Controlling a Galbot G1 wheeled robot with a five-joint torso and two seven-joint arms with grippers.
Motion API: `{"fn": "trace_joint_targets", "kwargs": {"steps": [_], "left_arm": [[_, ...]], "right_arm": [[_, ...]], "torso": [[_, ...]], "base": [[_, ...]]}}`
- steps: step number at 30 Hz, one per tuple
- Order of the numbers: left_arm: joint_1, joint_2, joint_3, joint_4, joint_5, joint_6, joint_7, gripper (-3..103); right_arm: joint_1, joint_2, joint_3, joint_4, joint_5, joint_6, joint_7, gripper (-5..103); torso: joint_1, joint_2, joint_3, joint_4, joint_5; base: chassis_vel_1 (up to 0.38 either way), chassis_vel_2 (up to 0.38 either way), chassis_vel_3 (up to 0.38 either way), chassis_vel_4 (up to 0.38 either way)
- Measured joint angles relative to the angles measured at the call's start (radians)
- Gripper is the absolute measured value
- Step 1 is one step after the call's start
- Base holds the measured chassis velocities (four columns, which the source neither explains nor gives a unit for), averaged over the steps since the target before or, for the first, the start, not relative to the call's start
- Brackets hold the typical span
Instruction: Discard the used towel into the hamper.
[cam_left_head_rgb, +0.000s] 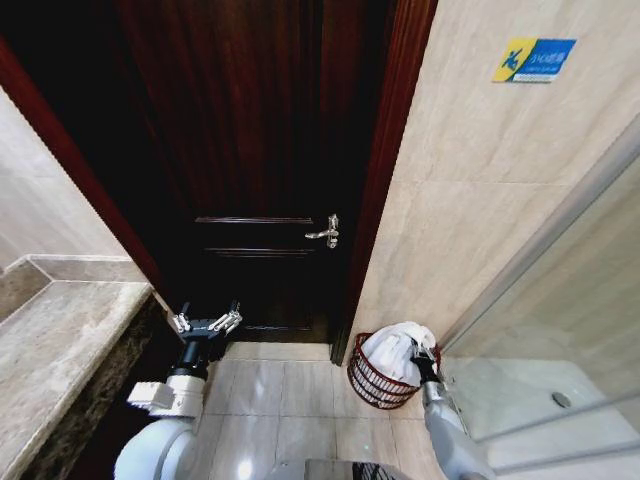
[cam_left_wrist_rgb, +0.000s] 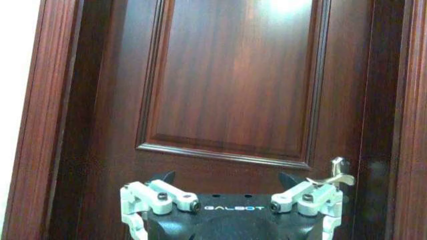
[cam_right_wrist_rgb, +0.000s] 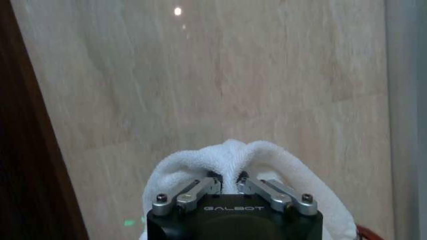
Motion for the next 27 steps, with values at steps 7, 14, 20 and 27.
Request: {"fn": "trace_joint_targets", "kwargs": {"steps": [7,14,20,27], "left_arm": [[0.0,0.0,0.0,0.0,0.0,0.0,0.0,100],[0.0,0.0,0.0,0.0,0.0,0.0,0.0,100],[0.0,0.0,0.0,0.0,0.0,0.0,0.0,100],[0.0,0.0,0.0,0.0,0.0,0.0,0.0,100]], "right_arm": [[0.015,-0.016,0.004,-0.027,-0.078,-0.073,0.038,8],[0.044,-0.056,0.001,-0.053,-0.165,-0.217,0.067,8],[0.096,-0.062,0.004,-0.122,-0.223,-0.275,0.069,8],[0.163,-0.058,0.009,-0.192,-0.318,-0.352,0.108,8]], "torso": [[0.0,0.0,0.0,-0.0001,0.0],[0.0,0.0,0.0,-0.0002,-0.0003],[0.0,0.0,0.0,0.0001,0.0],[0.0,0.0,0.0,0.0002,0.0]], "base": [[0.0,0.0,0.0,0.0],[0.0,0.0,0.0,0.0],[0.0,0.0,0.0,0.0],[0.0,0.0,0.0,0.0]]}}
